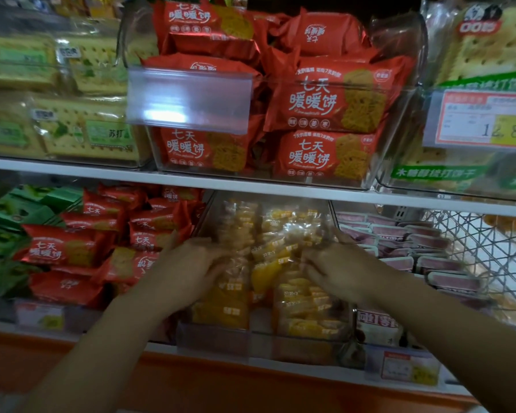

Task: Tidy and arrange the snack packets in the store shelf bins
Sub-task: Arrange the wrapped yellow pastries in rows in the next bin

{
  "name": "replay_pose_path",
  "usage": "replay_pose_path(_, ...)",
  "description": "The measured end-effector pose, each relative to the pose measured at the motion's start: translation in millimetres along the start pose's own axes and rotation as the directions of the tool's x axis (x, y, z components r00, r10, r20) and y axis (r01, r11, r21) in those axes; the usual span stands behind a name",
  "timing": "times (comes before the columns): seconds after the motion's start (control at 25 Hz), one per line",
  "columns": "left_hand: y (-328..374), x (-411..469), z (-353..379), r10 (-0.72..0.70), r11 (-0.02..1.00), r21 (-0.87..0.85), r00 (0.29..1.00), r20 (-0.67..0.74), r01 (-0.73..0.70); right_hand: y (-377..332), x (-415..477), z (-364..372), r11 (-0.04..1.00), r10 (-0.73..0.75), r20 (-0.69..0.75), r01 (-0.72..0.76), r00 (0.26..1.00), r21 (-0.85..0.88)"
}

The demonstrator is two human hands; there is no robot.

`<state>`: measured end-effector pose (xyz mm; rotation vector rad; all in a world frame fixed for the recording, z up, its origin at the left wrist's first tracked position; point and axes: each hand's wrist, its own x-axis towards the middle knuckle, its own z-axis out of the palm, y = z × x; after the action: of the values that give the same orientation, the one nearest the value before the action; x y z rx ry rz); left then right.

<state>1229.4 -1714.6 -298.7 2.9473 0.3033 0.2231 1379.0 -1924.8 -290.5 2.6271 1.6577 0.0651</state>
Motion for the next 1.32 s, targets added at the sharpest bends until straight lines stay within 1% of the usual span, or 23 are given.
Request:
replay_pose_path(0.08, -1.3, -8.7, 13.0, -0.020, 1.000, -0.016, 1.000, 0.014, 0.020, -4.6, 8.3, -6.2, 0.998, 0.022, -0.004, -0.022, 1.000, -0.062)
replay_pose_path(0.12, -0.6, -10.7, 17.7, -0.016, 1.000, -0.022, 1.000, 0.011, 0.016, -7.8, 14.4, -7.6, 0.995, 0.019, -0.056, -0.024, 0.998, -0.093)
replay_pose_path(0.2, -0.4, -12.7, 22.0, -0.021, 0.998, -0.060, 1.000, 0.007, 0.022, -16.7, 29.1, -9.6, 0.996, -0.029, -0.163, 0.015, 0.986, -0.087)
replay_pose_path(0.24, -0.3, -13.6, 22.8, -0.027, 0.997, -0.071, 1.000, 0.015, 0.028, -22.0, 36.0, -9.7, 0.996, -0.067, -0.150, 0.058, 0.986, -0.066)
replay_pose_path(0.32, -0.3, -15.9, 22.4, -0.025, 0.997, -0.071, 1.000, 0.004, 0.025, -31.3, 50.0, -5.8, 0.991, -0.124, -0.014, 0.124, 0.992, 0.042)
replay_pose_path(0.36, -0.8, -17.9, 22.2, -0.031, 0.996, -0.082, 0.999, -0.015, 0.029, -32.7, 56.2, -2.2, 0.990, -0.119, 0.060, 0.114, 0.991, 0.085)
replay_pose_path(0.4, -0.6, -19.4, 22.5, -0.041, 0.994, -0.106, 0.999, -0.036, 0.037, -30.7, 60.7, 1.2, 0.990, -0.094, 0.100, 0.082, 0.991, 0.117)
replay_pose_path(0.44, 0.4, -21.3, 22.7, -0.054, 0.990, -0.132, 0.997, -0.048, 0.047, -26.9, 63.1, 2.8, 0.986, -0.062, 0.101, 0.045, 0.993, 0.160)
replay_pose_path(0.48, 1.2, -22.6, 23.0, -0.059, 0.989, -0.140, 0.997, -0.051, 0.051, -21.8, 63.8, 3.0, 0.976, -0.031, 0.065, 0.016, 0.997, 0.217)
replay_pose_path(0.56, 0.6, -23.4, 24.5, -0.041, 0.995, -0.096, 0.999, -0.025, 0.038, -10.9, 61.0, -1.6, 0.956, 0.028, -0.075, -0.005, 0.997, 0.293)
replay_pose_path(0.64, -1.0, -23.4, 25.6, -0.035, 0.996, -0.083, 0.999, 0.001, 0.035, -0.4, 54.2, -8.5, 0.964, 0.063, -0.207, -0.007, 0.976, 0.264)
replay_pose_path(0.68, -1.9, -23.4, 26.4, -0.031, 0.995, -0.091, 1.000, 0.001, 0.031, 3.5, 50.0, -11.9, 0.978, 0.040, -0.242, 0.012, 0.970, 0.208)
replay_pose_path(0.8, 0.2, -25.4, 25.8, -0.028, 0.994, -0.107, 1.000, -0.010, 0.027, 13.9, 41.4, -17.9, 0.992, -0.128, -0.226, 0.124, 0.966, -0.032)
replay_pose_path(0.88, 1.6, -27.6, 24.9, -0.031, 0.989, -0.146, 0.999, -0.021, 0.028, 16.6, 41.7, -20.2, 0.978, -0.196, -0.200, 0.175, 0.960, -0.115)
replay_pose_path(1.0, 2.9, -34.8, 20.0, -0.033, 0.979, -0.203, 0.999, 0.008, 0.034, 6.0, 41.7, -22.4, 0.970, -0.227, -0.140, 0.212, 0.964, -0.118)
replay_pose_path(1.04, 3.5, -37.2, 18.2, -0.029, 0.976, -0.216, 0.999, 0.018, 0.032, 1.7, 38.9, -21.3, 0.969, -0.240, -0.184, 0.225, 0.953, -0.098)
replay_pose_path(1.12, 3.2, -41.2, 15.6, -0.021, 0.974, -0.224, 1.000, 0.022, 0.026, -11.0, 33.8, -19.8, 0.969, -0.244, -0.336, 0.243, 0.910, -0.045)
replay_pose_path(1.16, 2.6, -42.7, 15.3, -0.021, 0.975, -0.221, 1.000, 0.023, 0.025, -20.5, 33.6, -19.8, 0.966, -0.249, -0.385, 0.256, 0.888, -0.035)
replay_pose_path(1.24, 1.7, -46.2, 15.3, -0.026, 0.979, -0.200, 0.999, 0.037, 0.033, -40.6, 36.1, -19.1, 0.958, -0.269, -0.388, 0.288, 0.881, -0.008)
replay_pose_path(1.32, 0.3, -48.2, 14.4, -0.028, 0.983, -0.181, 0.999, 0.032, 0.034, -55.2, 37.3, -24.1, 0.954, -0.283, -0.397, 0.300, 0.873, -0.020)
